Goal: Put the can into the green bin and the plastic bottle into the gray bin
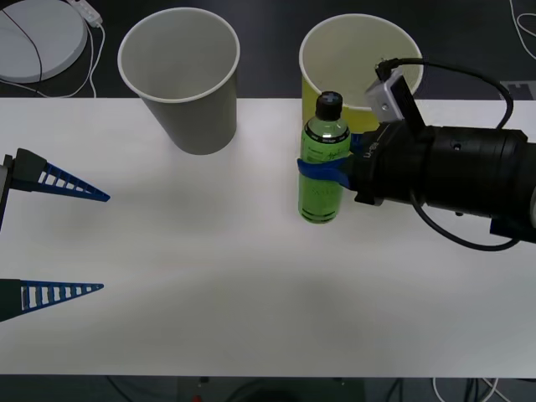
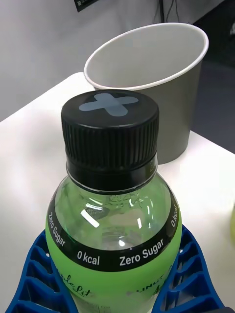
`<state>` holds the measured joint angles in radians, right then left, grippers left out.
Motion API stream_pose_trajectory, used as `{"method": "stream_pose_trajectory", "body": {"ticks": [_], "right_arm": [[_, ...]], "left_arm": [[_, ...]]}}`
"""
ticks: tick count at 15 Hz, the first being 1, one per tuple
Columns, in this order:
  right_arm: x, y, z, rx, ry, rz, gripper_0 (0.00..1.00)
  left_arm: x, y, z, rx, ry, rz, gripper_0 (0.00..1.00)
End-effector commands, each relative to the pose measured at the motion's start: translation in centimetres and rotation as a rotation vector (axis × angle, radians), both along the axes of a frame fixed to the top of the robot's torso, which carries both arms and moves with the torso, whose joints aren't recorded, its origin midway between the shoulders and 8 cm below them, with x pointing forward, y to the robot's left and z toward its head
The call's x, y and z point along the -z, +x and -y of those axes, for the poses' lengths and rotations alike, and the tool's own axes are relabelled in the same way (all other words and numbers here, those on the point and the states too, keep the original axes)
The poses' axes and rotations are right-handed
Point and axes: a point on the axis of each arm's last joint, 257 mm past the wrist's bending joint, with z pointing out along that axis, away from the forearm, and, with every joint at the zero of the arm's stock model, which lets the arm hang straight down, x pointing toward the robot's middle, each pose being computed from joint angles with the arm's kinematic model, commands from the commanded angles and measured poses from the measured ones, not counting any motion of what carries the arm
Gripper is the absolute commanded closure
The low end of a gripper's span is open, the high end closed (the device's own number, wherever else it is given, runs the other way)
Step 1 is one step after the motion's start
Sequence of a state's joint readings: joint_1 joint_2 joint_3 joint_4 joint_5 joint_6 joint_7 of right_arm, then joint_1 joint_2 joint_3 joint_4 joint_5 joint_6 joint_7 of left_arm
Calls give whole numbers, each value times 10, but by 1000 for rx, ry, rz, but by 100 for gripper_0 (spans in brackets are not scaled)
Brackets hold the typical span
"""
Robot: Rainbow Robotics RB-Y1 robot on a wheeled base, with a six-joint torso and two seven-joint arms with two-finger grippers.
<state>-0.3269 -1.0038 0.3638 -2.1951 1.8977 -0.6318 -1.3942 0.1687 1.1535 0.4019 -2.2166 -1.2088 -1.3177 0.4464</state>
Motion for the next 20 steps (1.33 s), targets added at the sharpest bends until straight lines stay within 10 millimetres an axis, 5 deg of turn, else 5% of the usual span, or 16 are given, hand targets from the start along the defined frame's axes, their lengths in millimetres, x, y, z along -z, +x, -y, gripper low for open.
{"method": "stream_pose_trajectory", "body": {"ticks": [1, 20], "right_arm": [[-9, 2, 3, 5, -23, -3, 100], [-77, 15, -7, -5, -201, -5, 100]], "left_arm": [[0, 0, 0, 0, 0, 0, 0], [0, 0, 0, 0, 0, 0, 0]]}}
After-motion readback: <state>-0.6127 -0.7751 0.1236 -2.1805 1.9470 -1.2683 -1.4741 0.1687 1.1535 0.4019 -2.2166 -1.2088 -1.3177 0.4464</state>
